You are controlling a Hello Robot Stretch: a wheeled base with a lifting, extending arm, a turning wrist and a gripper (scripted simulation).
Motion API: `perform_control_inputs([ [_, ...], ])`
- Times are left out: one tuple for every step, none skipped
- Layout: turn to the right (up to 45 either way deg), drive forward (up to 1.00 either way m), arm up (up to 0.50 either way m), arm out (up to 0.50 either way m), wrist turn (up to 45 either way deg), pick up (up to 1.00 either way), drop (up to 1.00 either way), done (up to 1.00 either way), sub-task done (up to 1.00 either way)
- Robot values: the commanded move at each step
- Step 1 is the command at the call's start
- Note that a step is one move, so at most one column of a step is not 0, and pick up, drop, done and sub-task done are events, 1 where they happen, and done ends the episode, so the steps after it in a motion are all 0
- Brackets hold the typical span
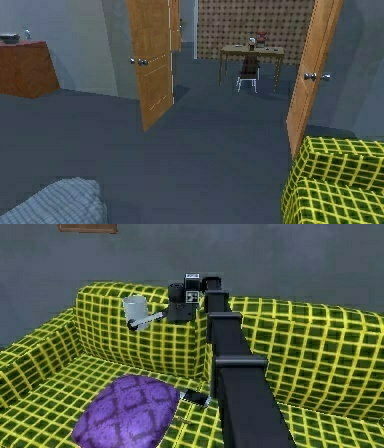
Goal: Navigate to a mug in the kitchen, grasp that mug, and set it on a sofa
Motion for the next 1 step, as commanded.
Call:
perform_control_inputs([
  [0.0, 0.0, 0.0, 0.0, 36.0, 0.0, 0.0, 0.0, 0.0],
])
